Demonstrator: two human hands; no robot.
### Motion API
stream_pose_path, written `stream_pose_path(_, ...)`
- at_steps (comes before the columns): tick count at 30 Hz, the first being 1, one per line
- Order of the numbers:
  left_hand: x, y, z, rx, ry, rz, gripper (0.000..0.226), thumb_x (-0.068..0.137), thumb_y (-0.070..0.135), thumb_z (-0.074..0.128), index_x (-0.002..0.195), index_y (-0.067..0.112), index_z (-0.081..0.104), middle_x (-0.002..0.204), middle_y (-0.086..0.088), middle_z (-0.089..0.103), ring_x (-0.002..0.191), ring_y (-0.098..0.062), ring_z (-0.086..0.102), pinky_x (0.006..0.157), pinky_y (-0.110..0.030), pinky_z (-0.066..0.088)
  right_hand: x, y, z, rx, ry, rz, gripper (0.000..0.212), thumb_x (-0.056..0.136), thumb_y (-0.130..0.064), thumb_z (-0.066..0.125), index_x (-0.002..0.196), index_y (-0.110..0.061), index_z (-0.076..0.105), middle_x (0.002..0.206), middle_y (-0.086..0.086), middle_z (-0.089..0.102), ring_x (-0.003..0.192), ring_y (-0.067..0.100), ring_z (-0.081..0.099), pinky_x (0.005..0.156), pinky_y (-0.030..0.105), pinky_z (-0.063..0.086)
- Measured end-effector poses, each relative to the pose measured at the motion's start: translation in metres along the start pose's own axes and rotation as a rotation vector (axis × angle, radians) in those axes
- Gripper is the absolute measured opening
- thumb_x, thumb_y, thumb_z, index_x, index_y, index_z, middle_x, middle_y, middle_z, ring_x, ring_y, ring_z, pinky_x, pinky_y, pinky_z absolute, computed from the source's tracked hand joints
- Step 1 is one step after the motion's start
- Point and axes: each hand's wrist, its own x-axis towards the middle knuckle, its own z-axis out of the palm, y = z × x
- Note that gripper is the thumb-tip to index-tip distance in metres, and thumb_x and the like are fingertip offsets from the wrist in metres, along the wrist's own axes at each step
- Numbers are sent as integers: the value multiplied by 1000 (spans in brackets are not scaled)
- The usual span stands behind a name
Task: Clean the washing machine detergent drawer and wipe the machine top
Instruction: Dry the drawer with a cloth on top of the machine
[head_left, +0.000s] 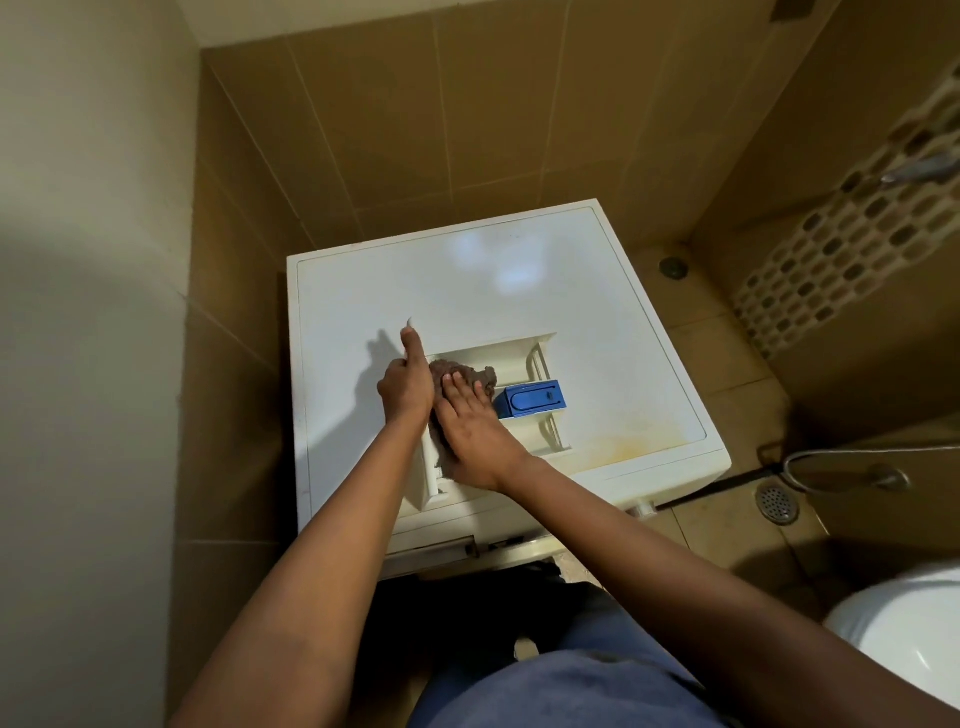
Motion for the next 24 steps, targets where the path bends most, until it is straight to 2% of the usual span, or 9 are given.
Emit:
stream_pose_path(4, 1, -2, 1, 2, -28, 30, 88, 88, 77, 25, 108, 0, 63, 104, -17, 66, 89, -29, 61, 70, -35, 41, -9, 7, 2, -59, 115, -30, 71, 76, -6, 67, 143, -8, 40, 145, 15, 45, 139, 27, 36, 116, 47, 15)
stream_pose_path(7, 4, -5, 0, -10, -41, 24, 88, 84, 78, 36, 108, -3, 62, 105, -21, 65, 84, -29, 58, 65, -34, 39, -24, 26, 9, -168, 276, -69, 41, 76, -7, 58, 116, -14, 63, 109, 8, 70, 109, 25, 62, 102, 50, 38)
stream_pose_path(9, 5, -6, -1, -28, -36, 14, 81, 85, 76, 40, 106, 1, 61, 98, -16, 62, 93, -31, 60, 70, -34, 41, -27, 31, 7, -231, 270, -13, 34, 76, -11, 53, 108, -13, 63, 97, 7, 68, 99, 28, 62, 100, 48, 40)
stream_pose_path(12, 5, -5, 1, -53, -34, 5, 73, 86, 73, 43, 103, 4, 60, 98, -9, 60, 91, -28, 58, 73, -34, 41, -20, 21, -3, -330, 69, 108, 35, 81, -12, 50, 115, -10, 57, 110, 7, 64, 111, 27, 52, 108, 45, 28)
stream_pose_path(15, 4, -5, 2, -76, -33, 3, 68, 87, 70, 44, 99, 4, 59, 94, -7, 59, 82, -24, 55, 70, -33, 39, -9, 8, -11, -377, -45, 188, 30, 84, -15, 56, 113, -13, 56, 111, 4, 65, 113, 24, 52, 110, 42, 24)
stream_pose_path(21, 1, -4, 1, -87, -18, -8, 67, 88, 69, 44, 98, 4, 59, 99, -10, 61, 83, -25, 55, 68, -33, 38, 2, 4, -22, -553, -111, 84, 21, 86, -12, 57, 106, -17, 53, 96, 1, 67, 96, 23, 62, 98, 39, 29)
stream_pose_path(24, 1, -3, 1, -80, -8, 2, 69, 89, 68, 42, 100, 3, 60, 106, -14, 62, 85, -27, 56, 69, -33, 39, 7, -2, -28, -470, -141, 81, 19, 88, -16, 52, 107, -14, 52, 95, 4, 66, 91, 26, 62, 95, 39, 31)
